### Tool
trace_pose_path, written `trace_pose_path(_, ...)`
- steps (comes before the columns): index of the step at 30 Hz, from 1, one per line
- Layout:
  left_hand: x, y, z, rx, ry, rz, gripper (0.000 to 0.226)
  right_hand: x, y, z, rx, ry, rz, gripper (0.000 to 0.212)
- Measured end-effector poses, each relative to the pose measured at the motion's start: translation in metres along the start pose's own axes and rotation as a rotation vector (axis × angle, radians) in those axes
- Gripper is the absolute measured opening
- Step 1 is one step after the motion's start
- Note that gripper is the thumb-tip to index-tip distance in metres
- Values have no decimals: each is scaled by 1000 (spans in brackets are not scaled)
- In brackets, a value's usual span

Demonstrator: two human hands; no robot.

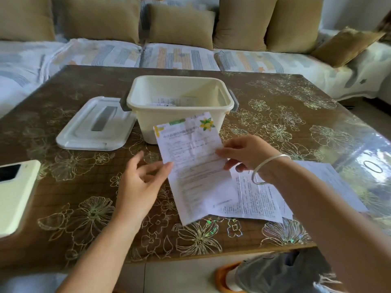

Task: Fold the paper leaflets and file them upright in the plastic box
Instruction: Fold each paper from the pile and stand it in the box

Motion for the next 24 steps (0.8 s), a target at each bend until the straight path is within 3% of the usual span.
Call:
trace_pose_path(3, 0, -1, -19, -15, 65, 89, 20, 10, 9, 3, -43, -185, -16, 12)
trace_pose_path(5, -4, -1, -30, 21, 102, 115, 5, 13, 15, 9, -142, -261, -65, 14)
trace_pose_path(9, -17, 6, -49, 147, 155, 101, 10, 13, 31, 24, -468, -241, -187, 17)
trace_pose_path(11, -20, 13, -54, 207, 99, 100, 12, 18, 38, 18, -542, -208, -190, 12)
trace_pose_path(19, -12, 35, 2, 274, -328, 10, 29, 36, 59, -33, -448, 151, -225, 8)
trace_pose_path(24, -12, 35, 23, 333, -513, -113, 43, 40, 69, -45, -342, 492, -306, 19)
Point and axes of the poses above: each hand's wrist, its own y-axis away from the middle knuckle, its own x-axis out of the palm, z = x × y, the point moved 6 cm from there along -y, towards the middle knuckle, and after that the axes turned 9 degrees about -x, right-handed, at the moved point
